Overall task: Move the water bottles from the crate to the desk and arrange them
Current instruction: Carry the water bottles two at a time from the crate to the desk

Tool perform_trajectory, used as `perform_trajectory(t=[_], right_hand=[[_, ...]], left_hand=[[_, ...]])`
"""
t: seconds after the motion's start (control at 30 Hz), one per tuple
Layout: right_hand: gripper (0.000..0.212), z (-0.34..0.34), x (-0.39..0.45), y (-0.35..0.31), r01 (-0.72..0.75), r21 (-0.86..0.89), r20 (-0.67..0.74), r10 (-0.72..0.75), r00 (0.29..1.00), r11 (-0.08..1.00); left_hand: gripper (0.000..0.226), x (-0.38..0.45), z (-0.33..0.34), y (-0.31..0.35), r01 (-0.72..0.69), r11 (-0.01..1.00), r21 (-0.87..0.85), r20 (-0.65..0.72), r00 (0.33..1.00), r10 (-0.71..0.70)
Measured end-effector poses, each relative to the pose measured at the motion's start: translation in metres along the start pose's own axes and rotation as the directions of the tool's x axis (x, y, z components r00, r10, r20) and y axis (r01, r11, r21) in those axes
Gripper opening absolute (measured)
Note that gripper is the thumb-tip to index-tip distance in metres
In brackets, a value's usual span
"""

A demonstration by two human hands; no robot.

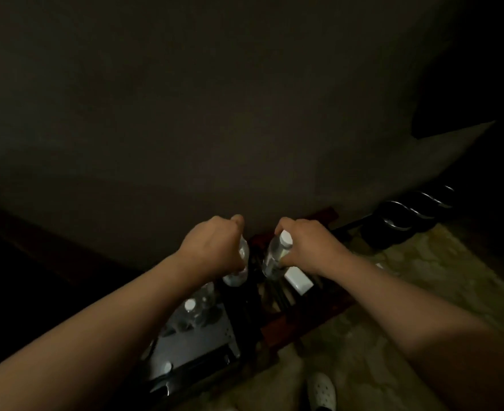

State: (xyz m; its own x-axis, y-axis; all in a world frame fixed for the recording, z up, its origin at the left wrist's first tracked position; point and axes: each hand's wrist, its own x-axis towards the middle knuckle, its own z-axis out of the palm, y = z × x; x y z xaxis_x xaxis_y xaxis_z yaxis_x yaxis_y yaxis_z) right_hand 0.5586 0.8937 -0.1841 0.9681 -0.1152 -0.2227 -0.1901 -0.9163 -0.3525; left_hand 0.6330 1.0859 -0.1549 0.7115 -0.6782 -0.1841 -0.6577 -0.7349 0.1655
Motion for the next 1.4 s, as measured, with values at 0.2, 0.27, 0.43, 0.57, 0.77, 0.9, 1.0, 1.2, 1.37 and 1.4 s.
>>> perform_trajectory(t=[0.2, 0.27, 0.43, 0.57, 0.77, 0.9, 1.0, 1.2, 1.37, 1.4], right_hand=[[0.048, -0.085, -0.053, 0.048, -0.090, 0.101, -0.130, 0.103, 0.986, 0.991], [0.049, -0.108, -0.071, 0.069, -0.111, 0.092, -0.173, 0.126, 0.977, 0.990], [0.050, -0.159, -0.113, 0.133, -0.191, 0.057, -0.236, 0.199, 0.951, 0.980], [0.051, -0.197, -0.155, 0.201, -0.261, 0.100, -0.259, 0.278, 0.925, 0.960], [0.050, -0.250, -0.213, 0.314, -0.338, 0.124, -0.295, 0.360, 0.885, 0.933], [0.050, -0.287, -0.251, 0.383, -0.378, 0.117, -0.320, 0.395, 0.861, 0.919], [0.049, -0.309, -0.276, 0.432, -0.404, 0.125, -0.335, 0.421, 0.843, 0.906], [0.046, -0.341, -0.305, 0.525, -0.472, 0.199, -0.324, 0.512, 0.795, 0.859], [0.043, -0.368, -0.315, 0.590, -0.500, 0.252, -0.330, 0.559, 0.760, 0.829], [0.043, -0.373, -0.315, 0.605, -0.505, 0.259, -0.329, 0.567, 0.755, 0.823]], left_hand=[[0.047, 0.037, -0.060, 0.087, -0.179, 0.984, -0.028, -0.002, 0.984, 0.179], [0.049, 0.049, -0.074, 0.119, -0.237, 0.971, -0.022, 0.004, 0.971, 0.238], [0.051, 0.079, -0.097, 0.205, -0.350, 0.937, -0.013, 0.038, 0.936, 0.350], [0.050, 0.108, -0.104, 0.290, -0.441, 0.898, 0.014, 0.040, 0.897, 0.440], [0.048, 0.157, -0.105, 0.430, -0.539, 0.842, 0.011, 0.021, 0.842, 0.539], [0.050, 0.187, -0.105, 0.522, -0.616, 0.786, 0.053, -0.034, 0.785, 0.618], [0.051, 0.208, -0.105, 0.582, -0.652, 0.755, 0.066, -0.087, 0.750, 0.655], [0.049, 0.257, -0.104, 0.681, -0.725, 0.687, 0.047, -0.111, 0.680, 0.725], [0.052, 0.312, -0.103, 0.746, -0.778, 0.626, 0.057, -0.084, 0.621, 0.779], [0.051, 0.325, -0.102, 0.759, -0.787, 0.614, 0.056, -0.085, 0.609, 0.788]])
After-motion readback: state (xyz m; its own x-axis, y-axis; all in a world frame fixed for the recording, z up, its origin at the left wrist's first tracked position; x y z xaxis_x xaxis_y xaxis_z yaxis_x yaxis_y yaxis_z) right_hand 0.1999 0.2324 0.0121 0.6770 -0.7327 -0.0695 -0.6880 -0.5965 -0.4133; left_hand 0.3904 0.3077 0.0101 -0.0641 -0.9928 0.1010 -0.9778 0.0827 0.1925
